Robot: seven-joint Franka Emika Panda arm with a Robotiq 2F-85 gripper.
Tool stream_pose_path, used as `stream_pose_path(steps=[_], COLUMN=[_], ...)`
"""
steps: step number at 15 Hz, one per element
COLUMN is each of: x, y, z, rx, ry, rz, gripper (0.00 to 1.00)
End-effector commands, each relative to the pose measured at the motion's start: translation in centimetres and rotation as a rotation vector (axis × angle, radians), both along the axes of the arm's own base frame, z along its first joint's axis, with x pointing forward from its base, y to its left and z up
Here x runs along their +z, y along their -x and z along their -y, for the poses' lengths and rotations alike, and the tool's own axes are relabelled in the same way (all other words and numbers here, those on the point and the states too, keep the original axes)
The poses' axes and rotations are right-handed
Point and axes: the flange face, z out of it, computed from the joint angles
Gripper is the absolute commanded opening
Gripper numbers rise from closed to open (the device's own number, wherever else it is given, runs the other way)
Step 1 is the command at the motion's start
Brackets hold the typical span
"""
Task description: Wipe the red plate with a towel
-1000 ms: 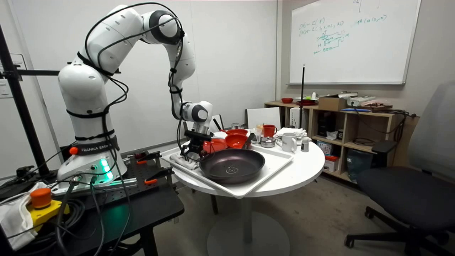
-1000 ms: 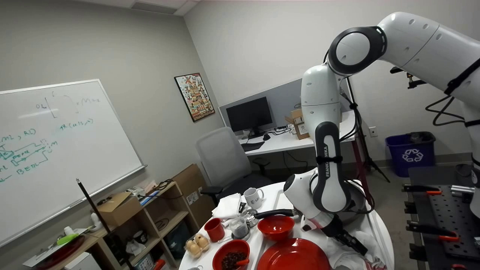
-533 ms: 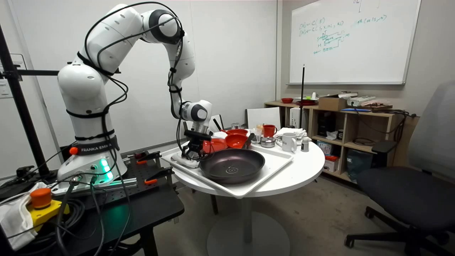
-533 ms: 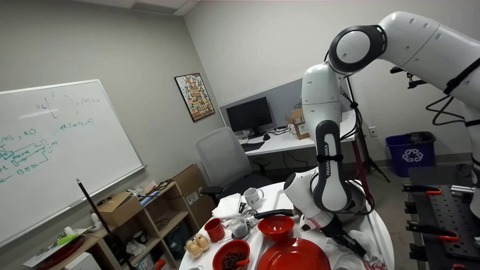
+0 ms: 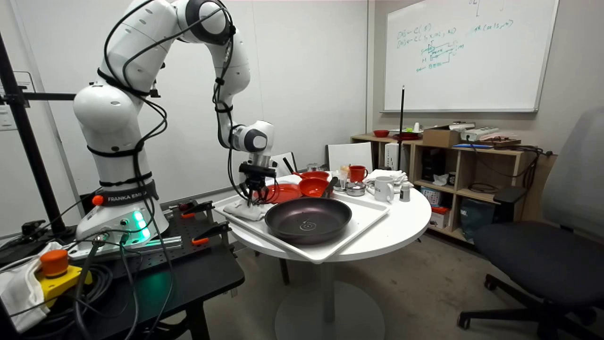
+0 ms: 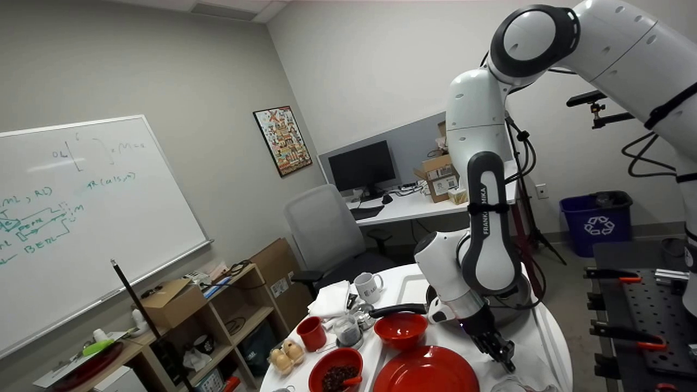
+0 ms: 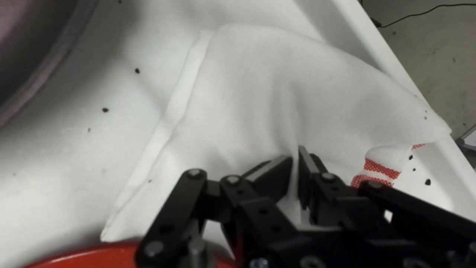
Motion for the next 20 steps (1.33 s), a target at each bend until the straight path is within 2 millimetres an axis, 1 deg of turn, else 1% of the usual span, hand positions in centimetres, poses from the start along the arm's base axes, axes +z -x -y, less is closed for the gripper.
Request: stream_pose_path(steps=[1,4,5,6,7,8,9,11,13,14,15,17,20], x=[1.4,0.7,0.1,-0.4,-1.1,-1.7,-2.3,-3.1,-3.5,-3.6,-3.7,-3.7,-2.6], y=[0.7,0.4,0.2,0.0,-0.1,-0.2,-0.2,-0.1,-0.1,-0.1,0.0,0.1,0.1], z=[0.1,0.5,0.8,1.1,1.6,2.0,2.3,2.7,2.6,2.6,2.4,2.2,1.9], rx=[0.003,-0.013,-0.021,-0.03,-0.038,-0.047,-0.052,-0.062,-0.067,-0.067,-0.067,-0.066,-0.067], ry=[-0.029,-0.007,0.012,0.03,0.051,0.072,0.087,0.105,0.113,0.115,0.116,0.12,0.14], rz=[0.023,0.02,0.014,0.009,0.0,-0.006,-0.012,-0.021,-0.024,-0.024,-0.022,-0.015,0.035], gripper=[0.07,0.09,0.19,0.36,0.41,0.5,0.56,0.7,0.83,0.92,0.98,1.0,1.0])
